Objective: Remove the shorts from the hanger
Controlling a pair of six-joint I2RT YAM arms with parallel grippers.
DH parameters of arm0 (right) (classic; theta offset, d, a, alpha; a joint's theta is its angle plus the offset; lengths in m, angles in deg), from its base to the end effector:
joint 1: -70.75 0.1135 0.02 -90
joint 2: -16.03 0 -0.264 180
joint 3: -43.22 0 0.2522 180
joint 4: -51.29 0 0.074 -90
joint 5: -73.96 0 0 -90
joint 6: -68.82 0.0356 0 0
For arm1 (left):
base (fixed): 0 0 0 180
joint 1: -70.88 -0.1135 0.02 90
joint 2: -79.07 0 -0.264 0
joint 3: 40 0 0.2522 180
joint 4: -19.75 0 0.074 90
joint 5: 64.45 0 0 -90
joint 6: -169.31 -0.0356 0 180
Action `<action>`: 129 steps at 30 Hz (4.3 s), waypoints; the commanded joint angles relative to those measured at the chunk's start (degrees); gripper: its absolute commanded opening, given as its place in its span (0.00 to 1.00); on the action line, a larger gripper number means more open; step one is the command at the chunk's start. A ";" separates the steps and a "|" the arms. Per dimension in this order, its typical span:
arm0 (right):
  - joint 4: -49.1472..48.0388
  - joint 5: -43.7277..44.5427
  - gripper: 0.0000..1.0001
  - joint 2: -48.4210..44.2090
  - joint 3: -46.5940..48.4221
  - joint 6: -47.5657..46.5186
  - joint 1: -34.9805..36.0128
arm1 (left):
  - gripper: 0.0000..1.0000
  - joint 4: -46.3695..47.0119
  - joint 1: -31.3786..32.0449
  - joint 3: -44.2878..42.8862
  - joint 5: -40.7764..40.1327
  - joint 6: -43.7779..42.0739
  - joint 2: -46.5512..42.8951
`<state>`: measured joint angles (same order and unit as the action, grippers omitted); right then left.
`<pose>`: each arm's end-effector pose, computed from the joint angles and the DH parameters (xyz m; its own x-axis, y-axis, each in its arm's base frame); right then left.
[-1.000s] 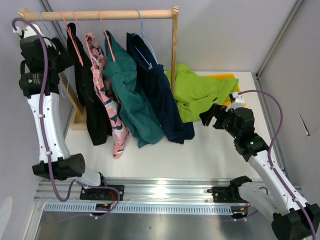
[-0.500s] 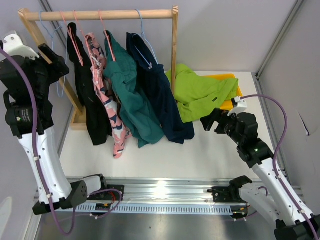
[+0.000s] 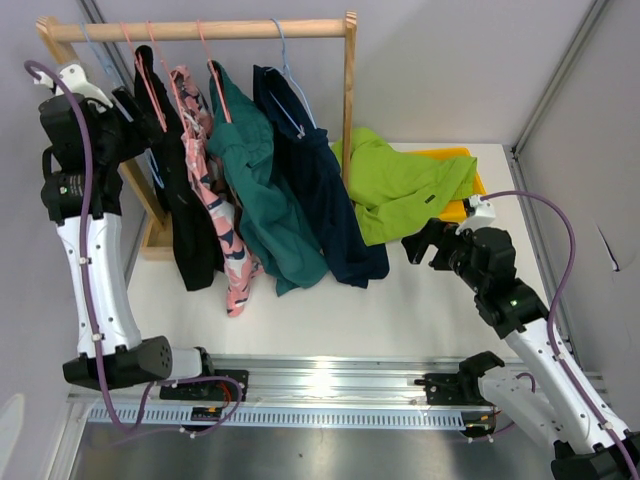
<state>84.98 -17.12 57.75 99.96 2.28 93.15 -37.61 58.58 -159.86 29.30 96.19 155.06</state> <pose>0.1572 0.0655 0.3195 -0.4298 0.2534 -0.8667 -0.2468 0.8903 0.3827 0.2393 0.0498 0.5189 -0.1744 -0.3346 -0.9261 -0.2101 0.9315 -0.2970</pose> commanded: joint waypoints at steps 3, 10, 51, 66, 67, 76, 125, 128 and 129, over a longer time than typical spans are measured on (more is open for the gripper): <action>-0.23 1.08 0.99 -0.14 1.32 -0.70 0.20 | 0.72 5.01 0.95 -1.12 2.49 1.57 0.91; -1.38 2.40 0.99 1.35 0.88 -1.31 0.20 | 0.71 3.09 2.71 -4.54 -0.40 0.87 -0.31; -9.29 -11.41 0.99 4.06 11.48 -7.99 13.33 | 0.00 -0.43 8.60 -17.82 -7.97 -0.89 3.21; -12.27 14.97 0.99 46.67 58.69 -22.94 55.04 | 0.00 -0.18 8.52 -10.70 -4.45 1.75 -5.94; -12.28 14.53 0.99 48.36 60.27 -22.76 55.21 | 0.00 0.00 8.52 -10.70 -4.36 1.75 -6.11; -14.38 13.48 0.99 61.20 70.04 -21.18 55.83 | 0.00 0.44 8.52 -10.00 -2.17 2.54 -6.73; -9.70 8.41 0.00 77.53 87.97 -15.83 47.60 | 0.00 -4.56 8.52 2.04 -4.19 4.47 -17.88; -3.77 6.27 0.00 81.77 94.04 -13.63 44.76 | 0.00 -5.10 8.52 2.74 -4.19 4.39 -18.50; -4.01 6.44 0.00 80.82 88.82 -13.18 44.76 | 0.00 -4.84 8.43 2.83 -4.19 4.21 -18.59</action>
<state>71.80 -7.06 138.29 189.40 -11.93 138.78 -45.98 67.02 -157.39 24.40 99.84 137.20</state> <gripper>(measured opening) 0.011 0.028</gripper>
